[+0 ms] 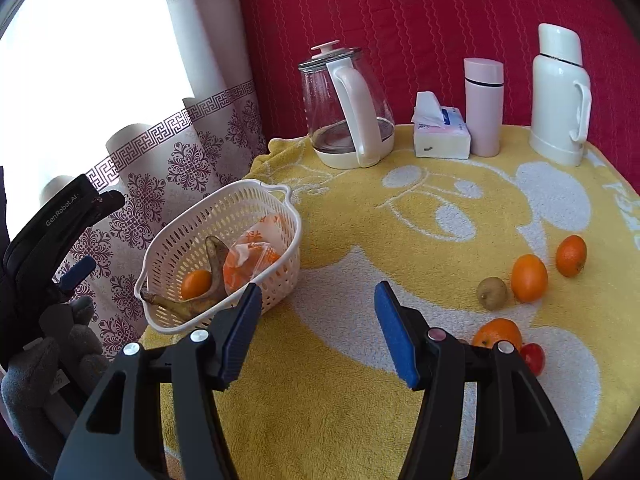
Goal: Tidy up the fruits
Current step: 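Carry the large orange with the right tool into the basket and release, then grasp the red tomato with the right tool while the left tool grasps an orange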
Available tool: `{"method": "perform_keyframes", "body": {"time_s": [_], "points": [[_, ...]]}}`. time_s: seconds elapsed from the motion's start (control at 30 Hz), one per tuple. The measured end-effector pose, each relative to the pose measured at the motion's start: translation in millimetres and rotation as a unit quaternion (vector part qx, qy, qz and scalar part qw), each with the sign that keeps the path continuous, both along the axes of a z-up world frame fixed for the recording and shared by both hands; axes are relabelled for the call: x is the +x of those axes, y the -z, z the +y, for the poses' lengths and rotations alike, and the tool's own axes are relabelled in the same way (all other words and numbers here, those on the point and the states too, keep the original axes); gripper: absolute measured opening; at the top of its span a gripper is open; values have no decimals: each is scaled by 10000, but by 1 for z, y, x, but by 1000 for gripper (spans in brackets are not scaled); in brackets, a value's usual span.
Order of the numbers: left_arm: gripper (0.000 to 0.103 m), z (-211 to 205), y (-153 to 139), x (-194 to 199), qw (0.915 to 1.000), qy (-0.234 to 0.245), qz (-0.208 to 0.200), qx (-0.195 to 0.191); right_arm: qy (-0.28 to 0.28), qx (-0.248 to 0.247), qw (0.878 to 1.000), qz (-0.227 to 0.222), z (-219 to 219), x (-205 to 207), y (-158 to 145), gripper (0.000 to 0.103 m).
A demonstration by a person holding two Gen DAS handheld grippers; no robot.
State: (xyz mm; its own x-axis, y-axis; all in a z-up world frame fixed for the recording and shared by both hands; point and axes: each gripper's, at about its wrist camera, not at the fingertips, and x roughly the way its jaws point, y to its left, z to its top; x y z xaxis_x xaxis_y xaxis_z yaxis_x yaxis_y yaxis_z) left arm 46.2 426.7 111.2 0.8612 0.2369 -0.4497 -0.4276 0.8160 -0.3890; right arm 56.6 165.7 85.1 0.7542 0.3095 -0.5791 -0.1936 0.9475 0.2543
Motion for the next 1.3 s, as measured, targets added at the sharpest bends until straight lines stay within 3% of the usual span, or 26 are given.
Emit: {"method": "perform_keyframes", "body": {"time_s": [0.3,0.67,0.87,1.17,1.3], "points": [[97,-28,-4,1,9992,273,-35,306,642,191,9977,92,-70,-10,5,59],[97,-67,-6,4,9951,681,-31,719,1210,340,9904,579,-135,-18,41,58],[97,-80,-5,5,9928,819,-32,876,1164,188,9905,703,-145,-24,52,49],[97,-100,-4,4,9884,1044,-28,1099,976,-214,9914,839,-126,-11,64,44],[97,-107,-2,5,9864,1144,-9,1182,972,-334,9909,874,-122,-4,66,37]]}}
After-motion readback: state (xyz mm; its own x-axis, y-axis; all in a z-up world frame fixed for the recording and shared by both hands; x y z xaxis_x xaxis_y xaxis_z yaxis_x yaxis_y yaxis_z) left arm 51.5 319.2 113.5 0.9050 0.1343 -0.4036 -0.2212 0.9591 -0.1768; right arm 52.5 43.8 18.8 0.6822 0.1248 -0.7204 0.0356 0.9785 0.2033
